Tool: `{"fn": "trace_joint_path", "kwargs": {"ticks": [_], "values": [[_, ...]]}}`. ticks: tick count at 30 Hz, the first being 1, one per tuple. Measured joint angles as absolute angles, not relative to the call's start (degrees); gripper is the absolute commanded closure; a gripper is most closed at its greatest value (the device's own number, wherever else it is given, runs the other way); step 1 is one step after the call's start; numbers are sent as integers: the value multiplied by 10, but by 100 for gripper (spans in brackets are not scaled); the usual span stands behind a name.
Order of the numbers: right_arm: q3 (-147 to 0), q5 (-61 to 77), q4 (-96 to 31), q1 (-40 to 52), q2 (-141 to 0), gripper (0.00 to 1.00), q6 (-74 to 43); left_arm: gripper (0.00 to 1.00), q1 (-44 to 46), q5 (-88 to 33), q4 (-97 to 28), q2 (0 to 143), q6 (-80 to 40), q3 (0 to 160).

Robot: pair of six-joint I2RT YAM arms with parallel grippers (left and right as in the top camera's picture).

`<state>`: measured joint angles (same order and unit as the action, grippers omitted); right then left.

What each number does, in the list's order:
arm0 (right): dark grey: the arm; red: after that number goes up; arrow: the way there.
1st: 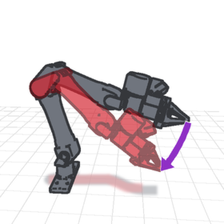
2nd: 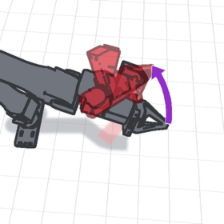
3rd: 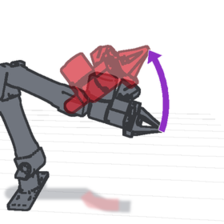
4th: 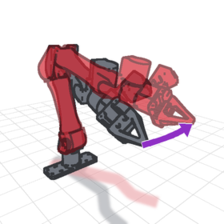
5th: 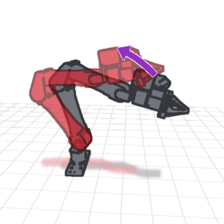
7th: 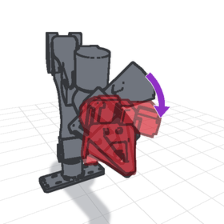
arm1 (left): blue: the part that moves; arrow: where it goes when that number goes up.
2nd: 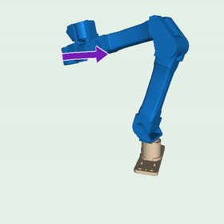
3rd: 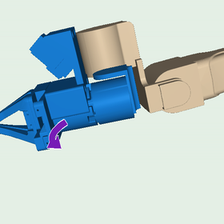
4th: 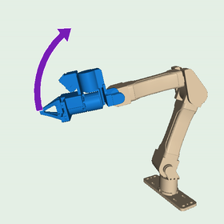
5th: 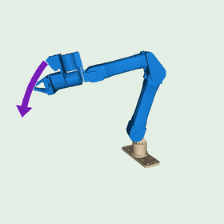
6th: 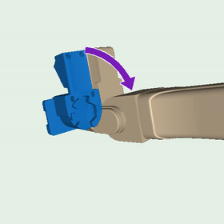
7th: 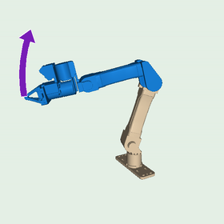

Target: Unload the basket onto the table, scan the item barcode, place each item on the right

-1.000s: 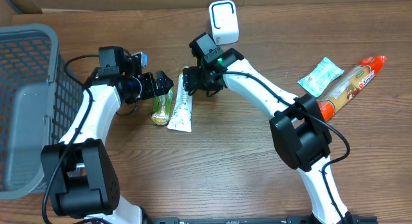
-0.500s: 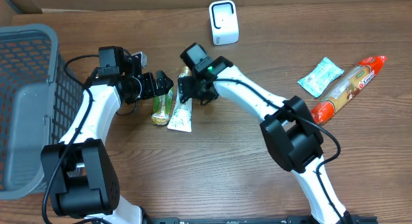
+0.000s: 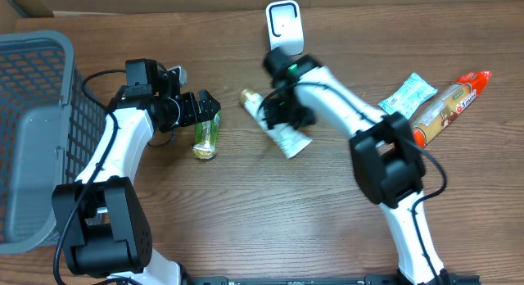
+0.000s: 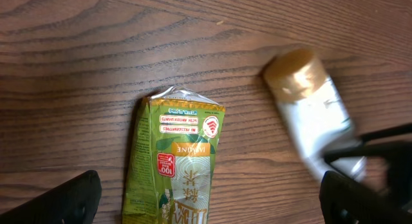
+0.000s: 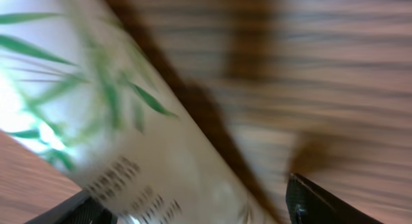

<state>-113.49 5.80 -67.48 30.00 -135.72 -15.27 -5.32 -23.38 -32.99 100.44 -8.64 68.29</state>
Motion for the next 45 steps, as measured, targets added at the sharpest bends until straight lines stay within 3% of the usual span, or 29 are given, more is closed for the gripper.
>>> {"fn": "trace_joint_path", "kwargs": {"ticks": [2, 4, 13, 22, 27, 31, 37, 40, 43, 45], "values": [[-1153, 51, -696, 271, -1358, 5, -116, 0, -53, -234, -330, 1004, -86, 683], [-1178, 43, -706, 249, -1359, 3, -83, 0, -53, -234, -330, 1004, -86, 683], [-1254, -14, -712, 288, -1361, 5, 29, 0, -53, -234, -330, 1004, -86, 683], [-1204, -77, -639, 373, -1361, 5, 95, 1, -53, -234, -330, 1004, -86, 683], [-1153, -105, -584, 374, -1361, 11, 113, 0, -53, -234, -330, 1004, -86, 683], [-1127, -118, -556, 364, -1362, 34, 124, 0, -53, -234, -330, 1004, -86, 683], [-1104, -125, -524, 356, -1361, 61, 122, 0, -53, -234, -330, 1004, -86, 683], [-1102, -129, -524, 356, -1360, 66, 123, 1, -53, -234, -330, 1004, -86, 683], [-1105, -128, -534, 357, -1359, 93, 117, 1, -53, -234, -330, 1004, -86, 683], [-1122, -119, -563, 356, -1357, 96, 110, 0, -53, -234, -330, 1004, -86, 683]]}}
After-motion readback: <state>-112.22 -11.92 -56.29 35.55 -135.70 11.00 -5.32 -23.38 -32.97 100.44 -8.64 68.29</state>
